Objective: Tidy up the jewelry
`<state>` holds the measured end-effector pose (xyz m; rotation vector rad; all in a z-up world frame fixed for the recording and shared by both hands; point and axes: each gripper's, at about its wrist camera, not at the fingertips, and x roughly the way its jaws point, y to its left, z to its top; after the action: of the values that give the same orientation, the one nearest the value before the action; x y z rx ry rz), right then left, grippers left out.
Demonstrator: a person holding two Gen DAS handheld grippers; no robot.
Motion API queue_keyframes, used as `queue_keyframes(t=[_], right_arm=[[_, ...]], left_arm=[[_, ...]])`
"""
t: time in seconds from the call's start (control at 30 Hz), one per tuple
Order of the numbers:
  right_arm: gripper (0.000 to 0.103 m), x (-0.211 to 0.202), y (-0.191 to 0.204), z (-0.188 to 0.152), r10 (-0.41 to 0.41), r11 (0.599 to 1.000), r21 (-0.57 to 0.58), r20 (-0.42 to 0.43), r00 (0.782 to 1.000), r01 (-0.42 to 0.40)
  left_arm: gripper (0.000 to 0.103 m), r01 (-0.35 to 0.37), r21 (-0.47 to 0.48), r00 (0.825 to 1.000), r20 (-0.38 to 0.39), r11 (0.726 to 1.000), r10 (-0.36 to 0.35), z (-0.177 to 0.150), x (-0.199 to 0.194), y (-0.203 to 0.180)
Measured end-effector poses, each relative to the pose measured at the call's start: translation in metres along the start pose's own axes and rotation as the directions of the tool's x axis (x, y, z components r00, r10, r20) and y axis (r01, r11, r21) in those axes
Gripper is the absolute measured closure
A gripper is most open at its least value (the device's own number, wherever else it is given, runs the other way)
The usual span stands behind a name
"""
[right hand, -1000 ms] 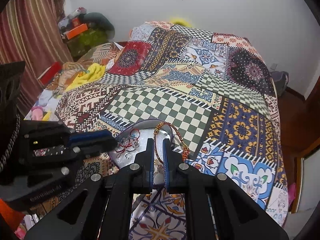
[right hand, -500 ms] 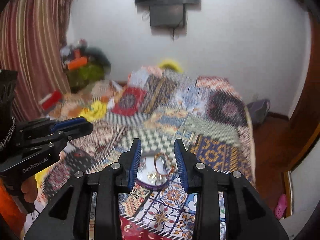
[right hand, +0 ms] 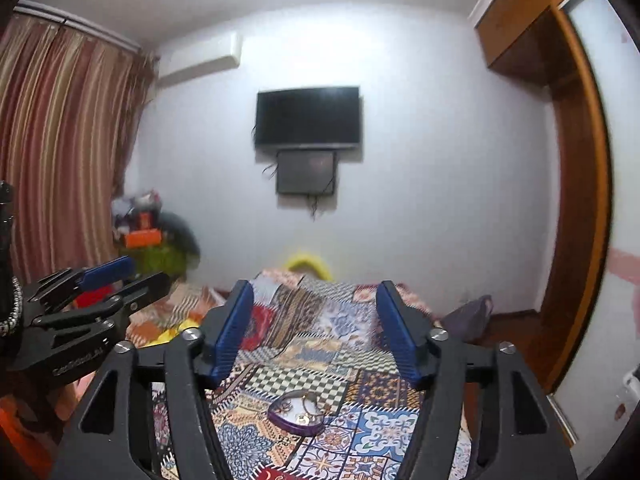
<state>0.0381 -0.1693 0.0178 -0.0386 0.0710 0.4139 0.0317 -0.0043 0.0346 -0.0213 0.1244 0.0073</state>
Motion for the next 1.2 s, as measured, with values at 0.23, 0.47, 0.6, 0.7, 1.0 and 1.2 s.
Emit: queue_keyframes(t=[0.23, 0.47, 0.6, 0.7, 1.0, 1.2], right_arm=[[0.022, -0.008, 0.010, -0.008, -0.075, 0.997, 0.012, 0.013, 0.997, 0.074], [0.018, -0.017, 0.004, -0.008, -0.076, 0.997, 0.034, -0.005, 0.997, 0.076], [0.018, -0.018, 0.004, -0.010, -0.072, 0.997, 0.038, -0.014, 0.997, 0.073], [0.017, -0.020, 0.004, -0.012, -0.068, 0.997, 0.039, -0.018, 0.998, 0.069], [0.017, -0.022, 0.004, -0.019, -0.059, 0.997, 0.041, -0.034, 0.998, 0.061], [0.017, -0.021, 0.003, -0.021, -0.050, 0.998, 0.045, -0.051, 0.997, 0.052]], left_arm=[[0.015, -0.048, -0.006, 0.999, 0.022, 0.999, 0.048, -0.010, -0.016, -0.005], [0.014, -0.035, -0.030, 0.999, 0.000, 0.999, 0.035, -0.015, -0.022, -0.002], [0.014, -0.038, -0.033, 0.999, -0.007, 0.999, 0.038, -0.017, -0.023, -0.002], [0.014, -0.042, -0.027, 0.999, -0.015, 0.999, 0.042, -0.019, -0.022, -0.004], [0.014, -0.043, -0.026, 0.998, -0.040, 0.999, 0.042, -0.025, -0.015, -0.002], [0.014, -0.043, -0.026, 0.998, -0.050, 0.999, 0.042, -0.028, -0.011, -0.002]])
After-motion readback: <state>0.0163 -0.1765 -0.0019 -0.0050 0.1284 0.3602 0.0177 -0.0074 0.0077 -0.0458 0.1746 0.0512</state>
